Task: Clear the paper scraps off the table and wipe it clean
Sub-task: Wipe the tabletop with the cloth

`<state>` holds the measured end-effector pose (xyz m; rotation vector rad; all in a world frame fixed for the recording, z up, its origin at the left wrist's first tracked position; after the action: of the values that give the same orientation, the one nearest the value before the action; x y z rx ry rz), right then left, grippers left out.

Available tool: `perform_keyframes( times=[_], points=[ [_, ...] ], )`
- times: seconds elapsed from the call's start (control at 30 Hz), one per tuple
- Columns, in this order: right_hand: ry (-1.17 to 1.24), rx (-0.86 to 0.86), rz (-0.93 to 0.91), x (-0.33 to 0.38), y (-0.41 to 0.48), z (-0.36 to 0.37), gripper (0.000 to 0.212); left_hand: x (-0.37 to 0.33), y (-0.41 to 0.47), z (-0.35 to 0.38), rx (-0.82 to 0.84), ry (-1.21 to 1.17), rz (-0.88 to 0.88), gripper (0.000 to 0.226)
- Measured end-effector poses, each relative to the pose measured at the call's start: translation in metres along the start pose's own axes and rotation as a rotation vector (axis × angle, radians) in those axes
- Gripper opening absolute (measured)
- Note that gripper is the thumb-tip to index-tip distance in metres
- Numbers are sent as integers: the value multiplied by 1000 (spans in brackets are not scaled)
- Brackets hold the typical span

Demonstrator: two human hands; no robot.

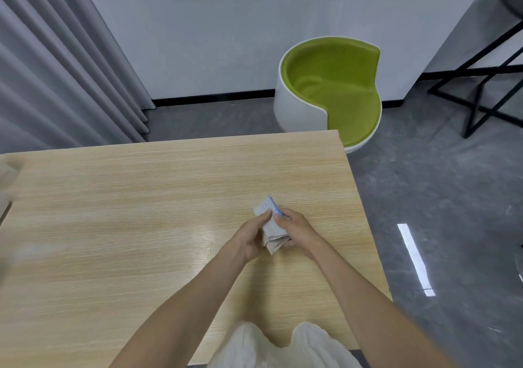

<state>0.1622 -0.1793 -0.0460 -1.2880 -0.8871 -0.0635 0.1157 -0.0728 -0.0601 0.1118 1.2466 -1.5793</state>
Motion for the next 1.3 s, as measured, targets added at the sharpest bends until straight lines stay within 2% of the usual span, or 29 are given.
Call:
perform_keyframes(
  times=[0.07, 0.13, 0.2, 0.27, 0.3, 0.37, 0.4, 0.47, 0.53, 0.57, 0.63, 0.73, 0.77, 0.8, 0.83, 0.87, 0.9, 0.97, 1.0, 1.03, 1.07, 1.17, 1.2, 1.23, 1.27, 1.3],
  points=[
    [-32, 43, 34, -4, 6, 3, 21, -4, 9, -8, -74, -11, 93, 14],
    [-47, 32, 47, -10, 11, 7, 33, -21, 16, -26, -230, 178, 251, 15],
    [-213, -150, -8, -16, 17, 3, 42, -52, 22, -53, -385, 615, 465, 22],
    [-525, -403, -91, -24, 20, -6, 49, -84, 35, -76, -367, 1097, 604, 22],
    [-668, -491, -139, -27, 19, -7, 52, -97, 42, -84, -347, 1265, 629, 19],
    [-805, -556, -175, -35, 20, -3, 58, -114, 57, -94, -374, 1493, 672, 12],
    [-829, -561, -153, -39, 23, 3, 61, -117, 63, -94, -397, 1548, 700, 13],
    [-870, -606, -114, -47, 29, 17, 64, -113, 76, -92, -472, 1436, 760, 18],
    [-883, -676, -85, -52, 37, 28, 67, -95, 83, -83, -458, 1416, 760, 24],
    [-875, -703, -64, -56, 41, 32, 68, -79, 85, -75, -384, 1536, 791, 24],
    [-857, -739, -30, -63, 48, 39, 72, -45, 78, -58, -117, 1702, 920, 24],
    [-810, -790, 8, -71, 54, 42, 72, -2, 54, -58, 488, 1976, 1417, 30],
    [-807, -804, 24, -74, 55, 42, 71, -8, 56, -66, 654, 2036, 1543, 32],
    [-809, -817, 38, -77, 56, 41, 70, -19, 67, -76, 753, 2087, 1628, 32],
    [-811, -830, 47, -78, 56, 41, 68, -38, 79, -83, 760, 2135, 1658, 31],
    [-807, -842, 53, -79, 56, 41, 68, -62, 95, -90, 667, 2185, 1599, 30],
    [-795, -853, 60, -79, 57, 42, 67, -87, 111, -95, 488, 2202, 1469, 32],
    [-763, -860, 77, -79, 59, 45, 66, -121, 128, -98, 82, 2058, 1154, 39],
    [-755, -856, 95, -79, 60, 47, 66, -120, 126, -93, -3, 1973, 1042, 37],
    [-751, -852, 118, -79, 62, 49, 66, -107, 121, -85, 38, 1941, 1017, 36],
    [-746, -858, 136, -78, 64, 51, 67, -86, 114, -76, 199, 1961, 1093, 35],
    [-725, -902, 140, -76, 65, 52, 68, -19, 77, -74, 1080, 2079, 1533, 39],
    [-720, -909, 134, -76, 65, 52, 69, -22, 81, -80, 1225, 2088, 1675, 39],
    [-722, -910, 130, -76, 65, 52, 68, -36, 92, -84, 1215, 2089, 1787, 38],
    [-721, -914, 118, -77, 64, 52, 68, -56, 108, -84, 1079, 2114, 1790, 35],
    [-719, -925, 106, -76, 63, 51, 67, -83, 125, -81, 851, 2135, 1687, 34]
  ],
)
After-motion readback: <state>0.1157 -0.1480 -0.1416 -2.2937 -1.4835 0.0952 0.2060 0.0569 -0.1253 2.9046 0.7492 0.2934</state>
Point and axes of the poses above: each hand's wrist, its own y-axis towards the middle knuckle, its own z-axis out of the palm, x = y × z, the point moved 4 cm from there along y, towards the middle knuckle, and after that the axes turned 15 degrees about z, right-handed, at the moved point
